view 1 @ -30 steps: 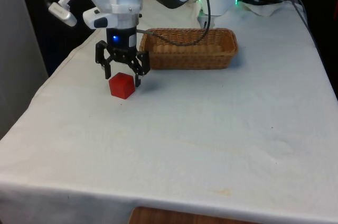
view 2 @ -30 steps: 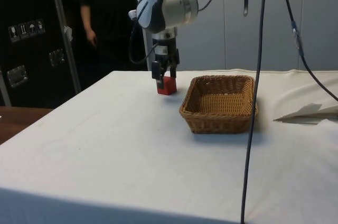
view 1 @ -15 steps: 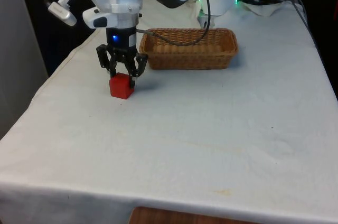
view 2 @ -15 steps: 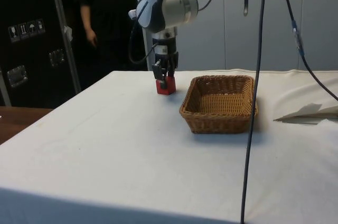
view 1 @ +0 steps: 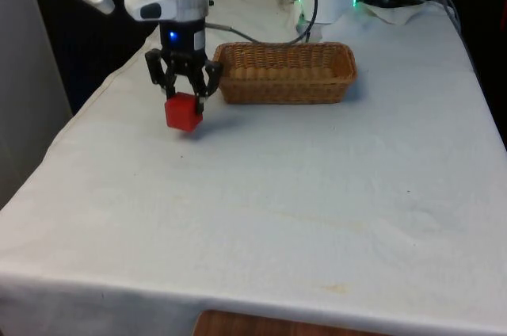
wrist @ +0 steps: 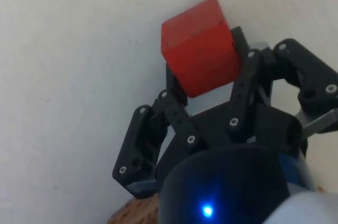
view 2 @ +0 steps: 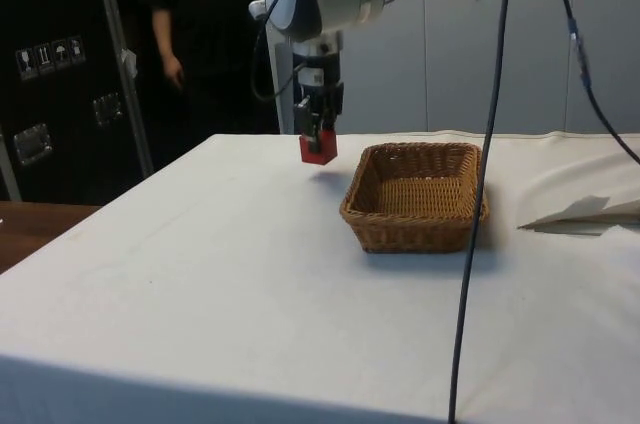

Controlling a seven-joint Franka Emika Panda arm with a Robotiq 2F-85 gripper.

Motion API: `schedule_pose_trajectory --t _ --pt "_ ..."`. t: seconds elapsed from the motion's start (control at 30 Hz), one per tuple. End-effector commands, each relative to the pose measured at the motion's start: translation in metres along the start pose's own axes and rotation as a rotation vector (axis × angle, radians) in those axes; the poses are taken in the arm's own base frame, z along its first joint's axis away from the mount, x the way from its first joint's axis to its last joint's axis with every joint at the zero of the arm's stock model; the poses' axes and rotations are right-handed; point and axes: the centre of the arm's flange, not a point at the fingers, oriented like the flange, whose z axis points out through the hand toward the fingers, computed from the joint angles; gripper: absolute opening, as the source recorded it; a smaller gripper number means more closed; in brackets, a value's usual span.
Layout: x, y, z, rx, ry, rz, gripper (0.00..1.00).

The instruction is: Pick up the cube and place it into the basket.

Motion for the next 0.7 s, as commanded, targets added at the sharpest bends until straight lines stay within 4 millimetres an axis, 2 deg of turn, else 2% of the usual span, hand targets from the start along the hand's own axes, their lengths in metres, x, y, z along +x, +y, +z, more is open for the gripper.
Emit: schedule_pose_trajectory --t 0.0,0.23,0.3,0.33,0.67 --pt "-0.003 0.001 -0.004 -0.009 -0.005 0.001 0.03" --pt "-0.016 -0.002 -0.019 0.006 0.008 -0.002 0.03" --pt "-0.013 -0.002 -0.018 0.018 0.004 -0.004 0.03" --pt "-0.020 -0.003 -0.022 0.011 0.011 0.000 0.03" --pt "-0.042 -0.009 -0.031 0.031 0.030 0.000 0.03"
